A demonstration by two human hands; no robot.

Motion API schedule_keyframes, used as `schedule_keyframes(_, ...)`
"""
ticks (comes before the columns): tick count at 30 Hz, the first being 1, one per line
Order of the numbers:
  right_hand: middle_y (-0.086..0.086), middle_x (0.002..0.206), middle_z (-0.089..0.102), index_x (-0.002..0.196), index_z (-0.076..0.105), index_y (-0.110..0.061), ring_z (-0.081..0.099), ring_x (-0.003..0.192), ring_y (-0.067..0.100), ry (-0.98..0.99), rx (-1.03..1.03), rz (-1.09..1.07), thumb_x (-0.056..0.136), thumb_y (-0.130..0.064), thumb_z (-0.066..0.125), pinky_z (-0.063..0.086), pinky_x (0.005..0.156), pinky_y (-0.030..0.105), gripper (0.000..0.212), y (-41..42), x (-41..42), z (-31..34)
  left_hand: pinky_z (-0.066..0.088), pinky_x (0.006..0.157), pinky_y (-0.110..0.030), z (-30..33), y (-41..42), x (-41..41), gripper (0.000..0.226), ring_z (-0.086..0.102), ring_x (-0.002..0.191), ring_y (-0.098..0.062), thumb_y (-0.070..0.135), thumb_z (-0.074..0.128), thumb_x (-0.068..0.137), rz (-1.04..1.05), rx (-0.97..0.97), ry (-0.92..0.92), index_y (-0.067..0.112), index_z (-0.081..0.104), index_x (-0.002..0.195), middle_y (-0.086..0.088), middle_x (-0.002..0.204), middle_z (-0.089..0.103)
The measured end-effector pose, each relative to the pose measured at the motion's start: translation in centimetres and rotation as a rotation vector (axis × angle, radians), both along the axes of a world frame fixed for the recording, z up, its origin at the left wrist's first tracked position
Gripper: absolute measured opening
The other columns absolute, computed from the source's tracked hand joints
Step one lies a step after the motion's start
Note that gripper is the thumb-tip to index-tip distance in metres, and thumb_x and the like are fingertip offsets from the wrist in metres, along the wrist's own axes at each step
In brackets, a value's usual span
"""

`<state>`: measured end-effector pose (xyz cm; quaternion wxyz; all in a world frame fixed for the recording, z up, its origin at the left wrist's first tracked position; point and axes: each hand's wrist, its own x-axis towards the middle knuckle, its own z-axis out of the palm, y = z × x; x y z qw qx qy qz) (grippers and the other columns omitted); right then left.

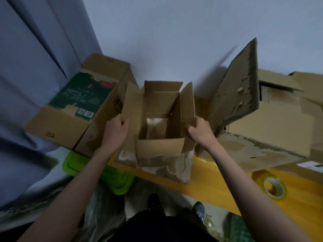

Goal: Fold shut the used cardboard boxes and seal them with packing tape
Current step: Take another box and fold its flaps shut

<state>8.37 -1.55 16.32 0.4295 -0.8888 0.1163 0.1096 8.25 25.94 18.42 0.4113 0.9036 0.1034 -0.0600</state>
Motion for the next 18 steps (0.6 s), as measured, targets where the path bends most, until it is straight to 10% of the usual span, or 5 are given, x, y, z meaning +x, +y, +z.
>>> schedule_keyframes(9,0.006,0.093,0.067,0.104,0.064,-0.012,0.064,0.082,0.025,0.031,-0.127,0.045,0.091,-0.015,0.054,0.059,0.075,0.043,0.017,0.3,0.1,1.9,0.042,0.057,-0.025,-1.0,-0.6,0.0,0.022,0.063,0.077,-0.02,0.023,0.044,0.105,0.1,-0.048,-0.013,0.01,0.062,0.1,-0.007,0.09,0.065)
schedule_keyframes(14,0.008,0.101,0.065,0.119,0.059,-0.015,0.064,0.092,0.031,0.05,-0.148,0.018,0.092,-0.017,0.053,0.058,0.083,0.046,0.028,0.9,0.5,1.8,0.045,0.061,-0.027,-2.3,-0.6,0.7,0.036,0.061,0.092,-0.02,0.023,0.046,0.104,0.069,0.008,0.044,0.015,0.043,0.138,-0.011,0.123,0.06)
schedule_keyframes(18,0.004,0.095,0.066,0.119,0.058,-0.018,0.066,0.087,0.025,0.054,-0.107,0.013,0.095,-0.016,0.053,0.059,0.081,0.047,0.024,0.4,0.7,1.6,0.049,0.104,-0.043,-2.4,-1.1,0.3,0.075,0.04,0.139,-0.026,0.021,0.062,0.096,-0.036,0.23,-0.103,0.02,0.018,0.157,-0.004,0.16,0.025)
